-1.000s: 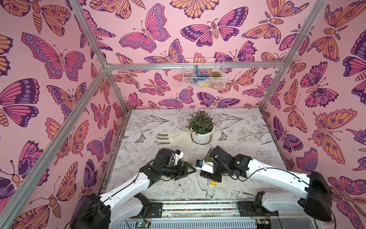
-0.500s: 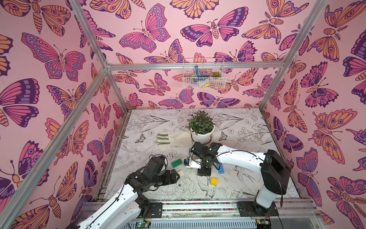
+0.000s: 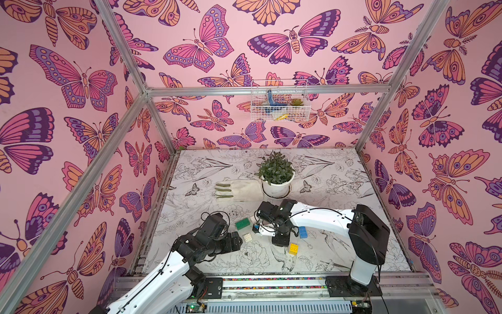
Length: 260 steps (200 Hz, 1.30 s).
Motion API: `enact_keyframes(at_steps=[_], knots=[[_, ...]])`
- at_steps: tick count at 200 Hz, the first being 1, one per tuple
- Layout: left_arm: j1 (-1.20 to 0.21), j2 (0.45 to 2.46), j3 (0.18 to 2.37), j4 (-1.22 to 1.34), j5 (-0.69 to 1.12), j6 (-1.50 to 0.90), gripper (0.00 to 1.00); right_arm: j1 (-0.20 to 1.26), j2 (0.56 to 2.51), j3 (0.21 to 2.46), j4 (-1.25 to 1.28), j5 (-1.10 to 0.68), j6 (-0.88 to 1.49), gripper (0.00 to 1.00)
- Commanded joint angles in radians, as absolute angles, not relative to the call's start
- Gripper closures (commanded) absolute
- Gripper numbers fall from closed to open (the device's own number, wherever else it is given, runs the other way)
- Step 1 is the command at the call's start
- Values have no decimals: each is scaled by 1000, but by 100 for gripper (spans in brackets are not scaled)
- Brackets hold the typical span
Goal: Assemble a giraffe with lego
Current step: Place the lego brick at the center of the board.
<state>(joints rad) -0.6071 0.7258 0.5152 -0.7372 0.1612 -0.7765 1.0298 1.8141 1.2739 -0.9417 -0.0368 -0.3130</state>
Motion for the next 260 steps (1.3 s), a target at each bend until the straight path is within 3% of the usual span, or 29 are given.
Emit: enact_keyframes(at_steps=[1, 69, 90, 109, 152, 178, 221, 260], knots=[[-605, 733, 541, -767, 141, -748, 8, 1034, 1849, 1297, -975, -68, -262, 100], [-605, 728, 545, -766, 138, -740, 8, 1032, 1884, 1284, -953, -105, -230, 94], [-605, 727, 545, -767, 137, -740, 8, 1033, 1882, 1284, -951, -100, -232, 83], [-605, 723, 545, -768, 133, -741, 8, 1031, 1875, 1282, -946, -106, -228, 67], [-605, 715, 543, -767, 129, -744, 7, 1031, 1842, 1272, -921, -99, -214, 45], [-606, 712, 544, -766, 126, -747, 6, 1031, 1815, 1269, -906, -82, -206, 37], [-604, 703, 549, -769, 129, -744, 7, 955, 1645, 1229, -851, -77, -36, 34], [-607, 717, 559, -767, 142, -730, 7, 799, 1403, 1047, -840, 53, 242, 29]])
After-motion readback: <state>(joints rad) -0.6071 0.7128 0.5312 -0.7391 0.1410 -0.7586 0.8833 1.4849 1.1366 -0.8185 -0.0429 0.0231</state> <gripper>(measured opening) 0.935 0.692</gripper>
